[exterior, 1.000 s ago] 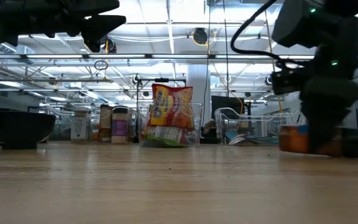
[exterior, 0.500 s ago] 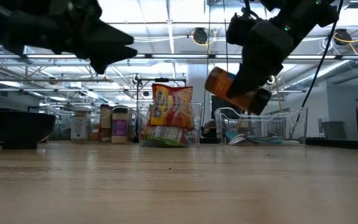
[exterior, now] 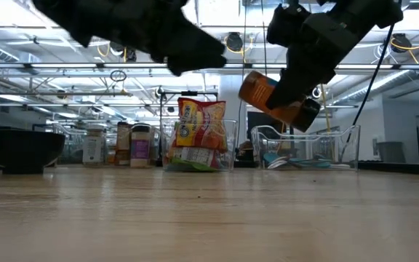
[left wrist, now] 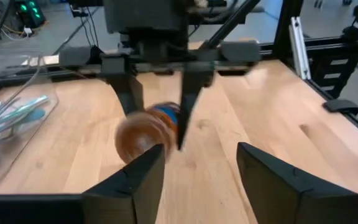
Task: Pick & Place Food Item
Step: Put the orange seasoning bottle into the left transparent bin
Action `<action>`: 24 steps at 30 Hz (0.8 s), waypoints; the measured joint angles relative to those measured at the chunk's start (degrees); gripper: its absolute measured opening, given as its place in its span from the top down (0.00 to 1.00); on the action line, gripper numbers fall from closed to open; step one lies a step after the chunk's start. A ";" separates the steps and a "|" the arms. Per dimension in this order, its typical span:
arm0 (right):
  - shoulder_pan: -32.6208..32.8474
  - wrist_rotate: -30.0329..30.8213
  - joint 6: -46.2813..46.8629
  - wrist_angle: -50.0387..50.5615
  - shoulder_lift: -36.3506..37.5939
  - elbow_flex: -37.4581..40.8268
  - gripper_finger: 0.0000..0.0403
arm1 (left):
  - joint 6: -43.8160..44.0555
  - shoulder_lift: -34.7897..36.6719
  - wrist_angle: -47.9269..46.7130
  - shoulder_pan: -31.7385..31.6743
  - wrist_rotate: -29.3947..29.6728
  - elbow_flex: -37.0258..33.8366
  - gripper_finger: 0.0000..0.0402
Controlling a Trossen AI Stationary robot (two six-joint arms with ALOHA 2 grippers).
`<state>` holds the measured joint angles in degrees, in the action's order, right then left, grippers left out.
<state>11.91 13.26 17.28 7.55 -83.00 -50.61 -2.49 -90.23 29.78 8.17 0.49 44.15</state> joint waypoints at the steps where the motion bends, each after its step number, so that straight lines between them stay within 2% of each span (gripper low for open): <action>1: 0.51 0.02 0.00 0.00 0.00 0.00 0.60 | -0.35 -1.05 -0.78 -0.12 0.00 1.51 0.47; 9: 2.94 0.17 0.64 -0.10 0.02 0.00 0.60 | -0.45 -5.88 -5.82 -1.33 -3.50 9.31 0.30; 15: 3.60 0.21 0.65 -2.61 0.02 0.01 0.60 | 0.25 -8.15 -6.33 -1.46 -4.10 10.97 0.20; 19: 3.55 0.28 0.83 -2.82 0.02 0.02 0.60 | 0.25 -8.08 -6.55 -1.89 -4.34 10.97 0.17; 24: 3.53 0.52 0.89 -3.01 0.02 0.02 0.60 | -0.06 -8.11 -6.33 -2.70 -3.47 10.94 0.19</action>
<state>15.44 13.78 18.16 4.54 -82.98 -50.59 -2.55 -98.35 23.45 5.47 -2.97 55.09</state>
